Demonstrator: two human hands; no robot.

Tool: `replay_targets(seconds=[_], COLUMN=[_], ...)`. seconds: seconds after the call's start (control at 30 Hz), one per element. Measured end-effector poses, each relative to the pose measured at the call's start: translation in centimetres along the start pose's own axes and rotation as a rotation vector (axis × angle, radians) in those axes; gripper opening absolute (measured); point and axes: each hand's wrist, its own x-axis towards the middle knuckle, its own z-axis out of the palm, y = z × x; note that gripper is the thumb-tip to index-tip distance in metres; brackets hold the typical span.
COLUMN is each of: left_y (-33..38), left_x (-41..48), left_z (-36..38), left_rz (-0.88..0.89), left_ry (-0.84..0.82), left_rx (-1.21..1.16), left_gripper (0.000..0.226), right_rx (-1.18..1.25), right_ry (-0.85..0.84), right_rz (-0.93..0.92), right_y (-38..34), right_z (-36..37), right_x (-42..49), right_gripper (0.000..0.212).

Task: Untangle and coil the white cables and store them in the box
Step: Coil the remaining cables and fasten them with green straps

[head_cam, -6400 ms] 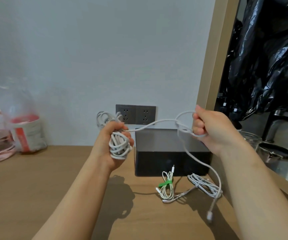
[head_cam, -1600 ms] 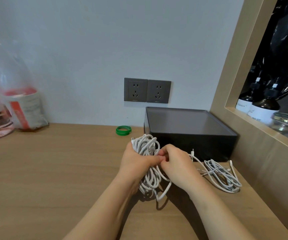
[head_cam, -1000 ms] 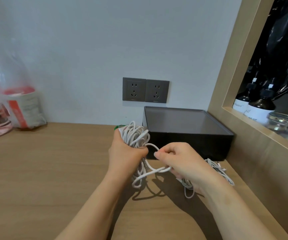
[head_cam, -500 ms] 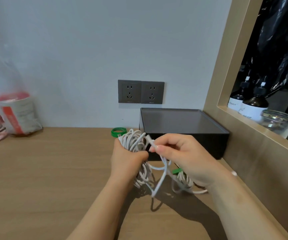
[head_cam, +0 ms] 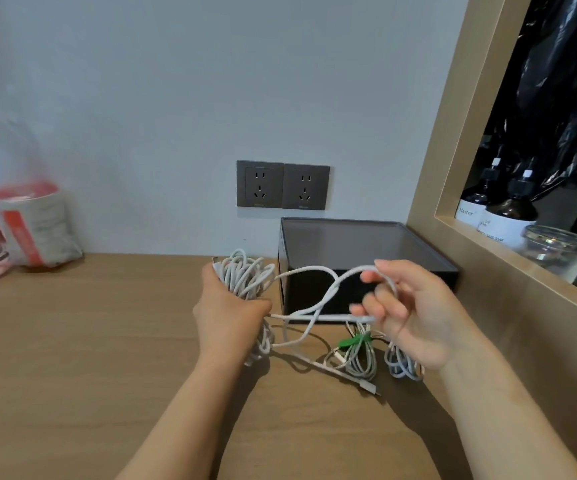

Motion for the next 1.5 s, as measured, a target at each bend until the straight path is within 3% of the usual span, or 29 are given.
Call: replay_targets(seconds=[0.1, 0.17, 0.23, 0.37, 0.43, 0.5, 0.63, 0.7, 0.8, 0.87, 0.9, 1.0, 1.03, 1.13, 1.23, 1.33, 1.43, 1.5], left_y=[0.1, 0.1, 0.0, -0.1, -0.2, -0.3, -0.3, -0.2, -0.1, -0.1, 0.0, 0.1, 0.2, 0.3, 0.4, 0.1, -0.3, -0.6], left_x=[0.0, 0.0, 0.1, 0.2, 0.3, 0.2, 0.2, 0.2, 0.1, -0.1, -0.1, -0.2, -0.3, -0.6, -0.7, -0.4, -0.2, 0.0], left_z=[-0.1, -0.2, -0.2, 0.0, 0.1, 0.1, -0.1, -0.1, 0.1, 0.1, 0.0, -0.1, 0.0, 0.6, 0.5, 0.1, 0.1, 0.2], left_rz=[0.034, 0.041, 0.027, -0.048, -0.066, -0.051, -0.001, 0.008, 0.011, 0.015, 0.023, 0.066, 0.08, 0.109, 0.127, 0.131, 0.124, 0.113], left_ry=[-0.003, -0.006, -0.003, -0.001, 0.002, 0.01, 0.005, 0.01, 0.008, 0.007, 0.014, 0.013, -0.001, -0.042, -0.062, -0.069, -0.082, -0.097], left_rx=[0.02, 0.034, 0.036, -0.003, -0.01, 0.005, 0.053, 0.054, 0.054, 0.057, 0.057, 0.066, 0.069, 0.068, 0.069, 0.077, 0.08, 0.08], left_gripper=[0.045, 0.045, 0.045, 0.047, 0.048, 0.047, 0.045, 0.045, 0.046, 0.046, 0.045, 0.043, 0.042, 0.04, 0.041, 0.044, 0.046, 0.046], right_rx=[-0.687, -0.882, -0.759, -0.118, 0.127, 0.131, -0.689, -0.695, -0.46, -0.536, -0.737, -1.66, -1.759, -1.76, -1.776, -1.624, -1.287, -0.767], right_ry=[0.016, -0.015, -0.023, -0.046, -0.053, -0.052, -0.025, -0.035, 0.03, 0.108, 0.173, 0.319, 0.293, 0.045, -0.136, -0.222, -0.032, 0.19], right_rz=[0.181, 0.161, 0.047, -0.138, -0.114, -0.015, 0.118, 0.07, -0.032, -0.094, -0.139, -0.314, -0.405, -0.574, -0.473, -0.389, -0.363, -0.308], right_y=[0.3, 0.2, 0.1, 0.1, 0.1, 0.1, 0.2, 0.2, 0.6, 1.2, 1.5, 2.0, 2.2, 3.1, 3.9, 4.1, 3.9, 3.3], right_z=[-0.5, -0.7, -1.2, -1.8, -1.8, -1.8, -1.7, -1.6, -1.2, -0.7, -0.5, 0.0, 0.4, 2.4, 2.8, 2.1, 1.6, 1.2], right_x=[0.0, -0.2, -0.1, 0.1, -0.1, -0.3, -0.1, 0.1, 0.1, 0.5, 0.7, 1.3, 1.4, 1.8, 2.8, 3.1, 3.0, 3.1], right_gripper=[0.028, 0.028, 0.03, 0.021, 0.019, 0.02, 0.027, 0.028, 0.029, 0.028, 0.025, 0.024, 0.028, 0.029, 0.027, 0.024, 0.019, 0.023])
